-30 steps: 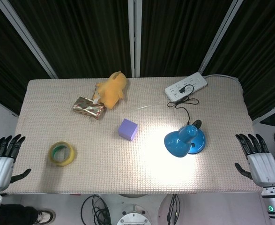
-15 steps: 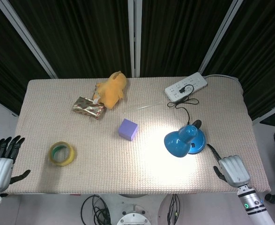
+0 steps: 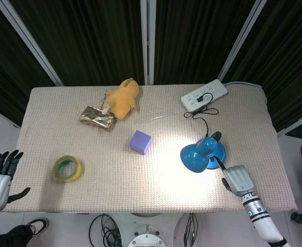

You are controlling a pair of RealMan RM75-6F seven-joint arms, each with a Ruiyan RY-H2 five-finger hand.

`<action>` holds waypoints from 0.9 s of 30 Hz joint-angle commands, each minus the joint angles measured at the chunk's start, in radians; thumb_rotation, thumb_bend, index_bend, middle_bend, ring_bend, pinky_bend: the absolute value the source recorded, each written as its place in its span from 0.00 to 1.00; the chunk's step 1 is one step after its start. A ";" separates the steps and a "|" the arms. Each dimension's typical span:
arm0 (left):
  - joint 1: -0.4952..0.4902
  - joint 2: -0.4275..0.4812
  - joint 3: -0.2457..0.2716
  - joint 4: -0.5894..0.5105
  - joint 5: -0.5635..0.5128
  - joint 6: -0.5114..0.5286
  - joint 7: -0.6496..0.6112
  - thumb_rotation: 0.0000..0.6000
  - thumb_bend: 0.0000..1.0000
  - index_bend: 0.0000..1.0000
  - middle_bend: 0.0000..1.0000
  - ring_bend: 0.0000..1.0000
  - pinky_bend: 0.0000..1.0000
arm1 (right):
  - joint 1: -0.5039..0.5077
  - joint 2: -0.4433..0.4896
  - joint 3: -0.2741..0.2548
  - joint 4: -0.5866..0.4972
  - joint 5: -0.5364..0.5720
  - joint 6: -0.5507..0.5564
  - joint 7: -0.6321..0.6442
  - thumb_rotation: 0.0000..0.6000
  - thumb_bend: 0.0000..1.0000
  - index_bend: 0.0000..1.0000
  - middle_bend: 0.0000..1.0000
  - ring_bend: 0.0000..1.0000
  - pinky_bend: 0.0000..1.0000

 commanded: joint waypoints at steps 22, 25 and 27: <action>-0.004 0.003 -0.004 0.015 -0.009 -0.010 -0.021 1.00 0.10 0.06 0.03 0.00 0.00 | 0.052 -0.020 -0.013 0.011 0.126 -0.079 -0.046 1.00 0.44 0.00 1.00 0.95 0.91; -0.005 0.003 -0.004 0.014 -0.010 -0.013 -0.019 1.00 0.10 0.06 0.03 0.00 0.00 | 0.059 -0.020 -0.014 0.010 0.138 -0.084 -0.053 1.00 0.44 0.00 1.00 0.95 0.91; -0.007 0.003 -0.005 0.012 -0.011 -0.015 -0.017 1.00 0.10 0.06 0.03 0.00 0.00 | 0.063 -0.020 -0.015 0.010 0.148 -0.088 -0.059 1.00 0.45 0.00 1.00 0.95 0.91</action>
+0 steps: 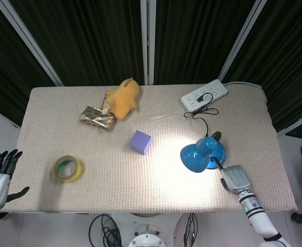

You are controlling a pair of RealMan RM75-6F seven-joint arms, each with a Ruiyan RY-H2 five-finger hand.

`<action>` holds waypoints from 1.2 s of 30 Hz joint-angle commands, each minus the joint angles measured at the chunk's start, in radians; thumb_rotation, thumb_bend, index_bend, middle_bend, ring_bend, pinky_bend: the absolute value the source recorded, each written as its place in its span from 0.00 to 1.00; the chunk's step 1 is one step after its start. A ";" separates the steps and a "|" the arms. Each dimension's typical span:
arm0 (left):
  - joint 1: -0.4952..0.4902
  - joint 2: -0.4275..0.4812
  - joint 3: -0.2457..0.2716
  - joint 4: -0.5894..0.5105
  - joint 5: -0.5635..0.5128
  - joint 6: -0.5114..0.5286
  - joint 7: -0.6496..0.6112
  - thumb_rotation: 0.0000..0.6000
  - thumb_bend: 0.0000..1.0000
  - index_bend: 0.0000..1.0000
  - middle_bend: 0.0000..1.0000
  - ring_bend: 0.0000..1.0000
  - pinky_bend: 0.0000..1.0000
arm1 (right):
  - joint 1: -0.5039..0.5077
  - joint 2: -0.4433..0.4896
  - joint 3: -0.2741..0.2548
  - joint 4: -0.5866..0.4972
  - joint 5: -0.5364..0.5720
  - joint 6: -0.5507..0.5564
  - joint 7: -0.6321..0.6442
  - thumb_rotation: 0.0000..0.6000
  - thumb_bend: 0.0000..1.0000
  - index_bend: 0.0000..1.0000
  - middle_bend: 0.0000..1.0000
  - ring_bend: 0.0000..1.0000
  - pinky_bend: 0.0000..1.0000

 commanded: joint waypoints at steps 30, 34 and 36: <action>-0.002 0.008 -0.002 -0.024 0.007 0.007 0.017 1.00 0.10 0.06 0.03 0.00 0.00 | -0.129 0.191 -0.049 -0.105 -0.185 0.351 0.201 1.00 0.44 0.00 0.91 0.81 0.82; -0.004 0.014 -0.004 -0.036 0.008 0.007 0.027 1.00 0.10 0.06 0.03 0.00 0.00 | -0.205 0.254 -0.030 -0.062 -0.200 0.492 0.309 1.00 0.37 0.00 0.56 0.52 0.61; -0.005 0.016 -0.005 -0.038 0.006 0.004 0.028 1.00 0.10 0.06 0.03 0.00 0.00 | -0.231 0.268 -0.014 -0.028 -0.185 0.535 0.325 1.00 0.29 0.00 0.26 0.23 0.41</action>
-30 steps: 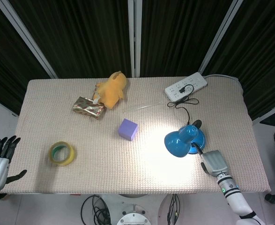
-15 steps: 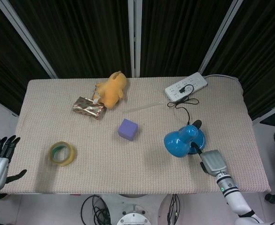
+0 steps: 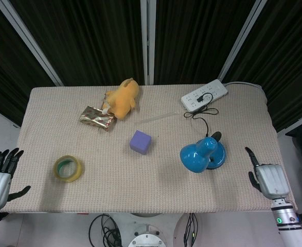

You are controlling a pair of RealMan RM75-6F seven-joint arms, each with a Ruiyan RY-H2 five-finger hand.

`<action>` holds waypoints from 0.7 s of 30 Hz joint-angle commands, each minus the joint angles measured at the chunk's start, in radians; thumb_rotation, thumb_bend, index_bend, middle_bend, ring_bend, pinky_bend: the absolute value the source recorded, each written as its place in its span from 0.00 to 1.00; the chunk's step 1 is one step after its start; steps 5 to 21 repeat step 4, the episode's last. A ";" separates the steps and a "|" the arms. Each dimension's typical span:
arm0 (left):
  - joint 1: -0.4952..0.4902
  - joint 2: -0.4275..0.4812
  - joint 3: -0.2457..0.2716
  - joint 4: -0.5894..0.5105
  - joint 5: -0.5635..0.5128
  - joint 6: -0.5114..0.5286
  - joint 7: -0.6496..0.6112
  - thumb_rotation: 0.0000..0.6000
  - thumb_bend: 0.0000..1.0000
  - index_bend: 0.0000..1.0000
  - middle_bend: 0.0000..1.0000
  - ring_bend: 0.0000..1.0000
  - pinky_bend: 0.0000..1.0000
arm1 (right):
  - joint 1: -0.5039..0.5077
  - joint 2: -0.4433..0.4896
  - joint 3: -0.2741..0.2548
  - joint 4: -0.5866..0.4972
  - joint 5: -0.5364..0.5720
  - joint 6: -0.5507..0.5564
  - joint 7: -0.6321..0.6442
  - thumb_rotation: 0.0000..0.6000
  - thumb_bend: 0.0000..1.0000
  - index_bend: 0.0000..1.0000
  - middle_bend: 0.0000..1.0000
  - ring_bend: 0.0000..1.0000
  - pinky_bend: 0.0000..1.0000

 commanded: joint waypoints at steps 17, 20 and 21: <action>-0.004 0.000 0.000 0.001 -0.006 -0.013 0.003 1.00 0.10 0.06 0.03 0.00 0.00 | -0.093 0.063 0.049 0.072 0.015 0.128 0.091 1.00 0.12 0.00 0.00 0.00 0.03; -0.004 0.000 0.000 0.001 -0.006 -0.013 0.003 1.00 0.10 0.06 0.03 0.00 0.00 | -0.093 0.063 0.049 0.072 0.015 0.128 0.091 1.00 0.12 0.00 0.00 0.00 0.03; -0.004 0.000 0.000 0.001 -0.006 -0.013 0.003 1.00 0.10 0.06 0.03 0.00 0.00 | -0.093 0.063 0.049 0.072 0.015 0.128 0.091 1.00 0.12 0.00 0.00 0.00 0.03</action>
